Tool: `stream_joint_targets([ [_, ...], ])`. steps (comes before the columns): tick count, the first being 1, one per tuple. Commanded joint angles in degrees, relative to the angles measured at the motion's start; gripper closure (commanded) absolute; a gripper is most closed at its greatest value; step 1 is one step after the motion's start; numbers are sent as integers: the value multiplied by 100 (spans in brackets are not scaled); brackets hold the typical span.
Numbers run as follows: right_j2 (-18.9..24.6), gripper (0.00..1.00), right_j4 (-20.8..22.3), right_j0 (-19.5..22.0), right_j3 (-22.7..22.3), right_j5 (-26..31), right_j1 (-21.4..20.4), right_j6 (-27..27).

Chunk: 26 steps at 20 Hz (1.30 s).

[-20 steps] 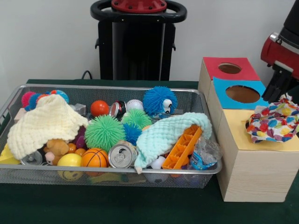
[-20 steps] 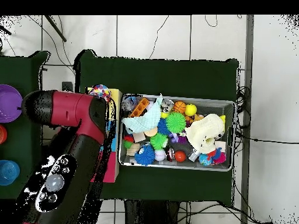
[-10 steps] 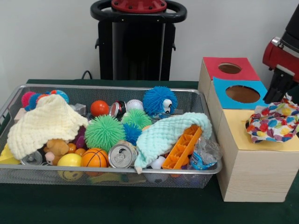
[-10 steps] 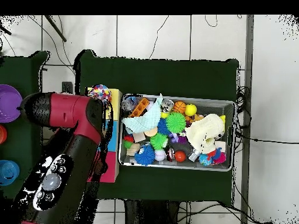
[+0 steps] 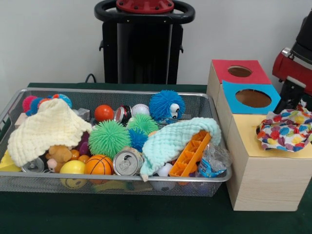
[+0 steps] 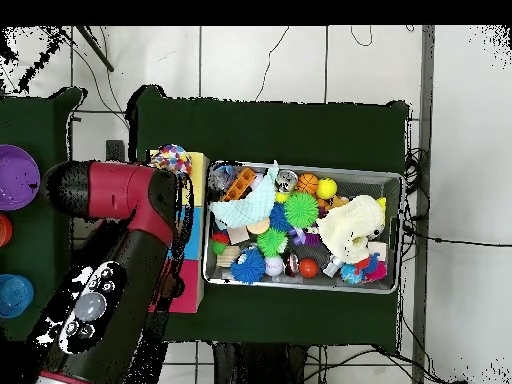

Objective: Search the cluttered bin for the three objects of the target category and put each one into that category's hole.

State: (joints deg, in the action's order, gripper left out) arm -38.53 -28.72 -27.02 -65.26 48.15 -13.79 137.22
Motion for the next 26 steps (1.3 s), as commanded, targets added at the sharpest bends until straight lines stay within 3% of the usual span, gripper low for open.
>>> stream_joint_targets([
  [1,421,100,-177,111,-314,-355,179,1636],
  [26,384,100,-235,89,-295,-647,324,1723],
])
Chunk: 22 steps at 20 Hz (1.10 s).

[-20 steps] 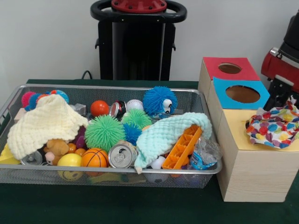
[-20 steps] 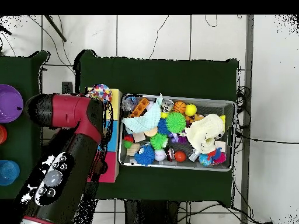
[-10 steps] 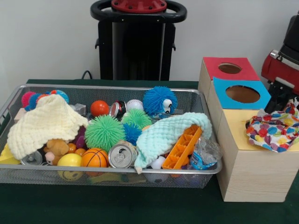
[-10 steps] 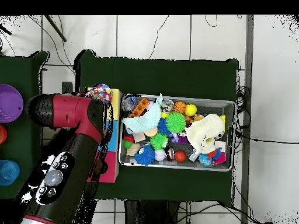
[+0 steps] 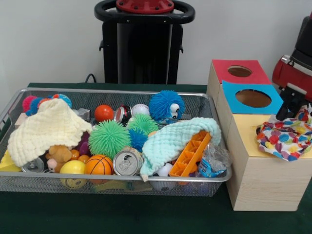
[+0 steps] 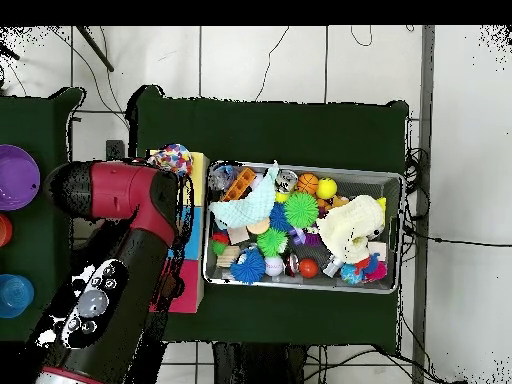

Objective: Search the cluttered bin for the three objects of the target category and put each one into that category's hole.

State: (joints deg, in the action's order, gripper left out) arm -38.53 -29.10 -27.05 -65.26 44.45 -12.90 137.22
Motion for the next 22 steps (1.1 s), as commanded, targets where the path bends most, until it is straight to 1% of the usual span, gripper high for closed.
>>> stream_joint_targets([
  [1,387,100,-198,98,-301,-277,232,1716],
  [9,380,100,-193,130,-263,-253,255,1667],
  [17,592,100,-217,293,-415,-511,233,1426],
  [22,579,100,-174,301,-460,-641,274,1386],
])
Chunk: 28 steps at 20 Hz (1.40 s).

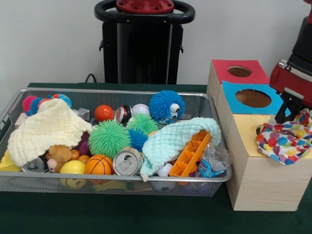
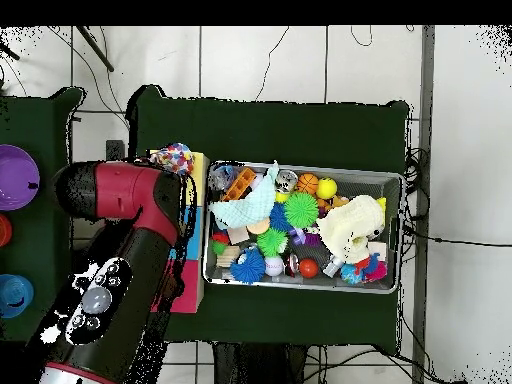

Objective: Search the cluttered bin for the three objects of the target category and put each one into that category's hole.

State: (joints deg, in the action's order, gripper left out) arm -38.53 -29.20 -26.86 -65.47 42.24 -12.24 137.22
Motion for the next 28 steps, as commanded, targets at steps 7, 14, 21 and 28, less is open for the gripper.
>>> stream_joint_targets([
  [7,660,100,-151,332,-554,-702,202,1283],
  [14,765,100,-139,392,-643,-926,164,1161],
  [21,784,100,-136,399,-658,-970,158,1153],
  [28,845,100,-147,435,-667,-973,148,1113],
])
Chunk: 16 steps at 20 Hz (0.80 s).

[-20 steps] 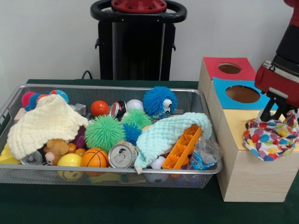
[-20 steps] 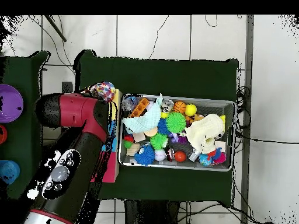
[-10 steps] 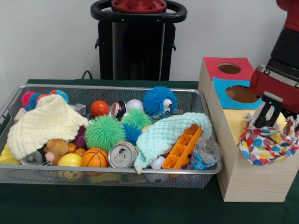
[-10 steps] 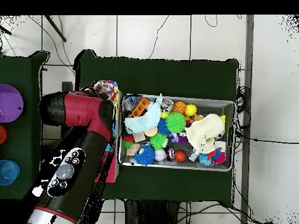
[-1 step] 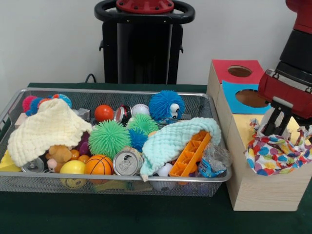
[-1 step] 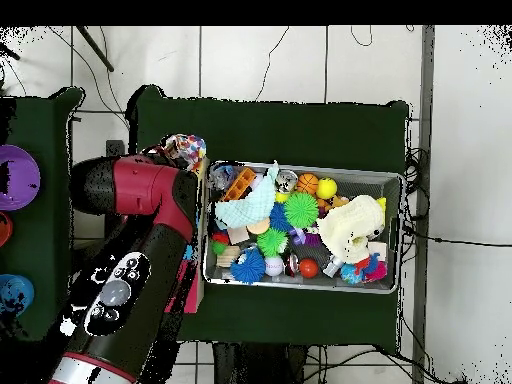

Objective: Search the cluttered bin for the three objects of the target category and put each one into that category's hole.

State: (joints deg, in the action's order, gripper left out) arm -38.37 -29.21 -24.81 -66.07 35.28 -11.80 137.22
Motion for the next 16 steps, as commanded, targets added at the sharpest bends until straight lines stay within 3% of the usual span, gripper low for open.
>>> stream_joint_targets([
  [1,832,100,-146,232,-604,-274,106,1111],
  [16,1018,100,-193,283,-798,-238,-8,1054],
])
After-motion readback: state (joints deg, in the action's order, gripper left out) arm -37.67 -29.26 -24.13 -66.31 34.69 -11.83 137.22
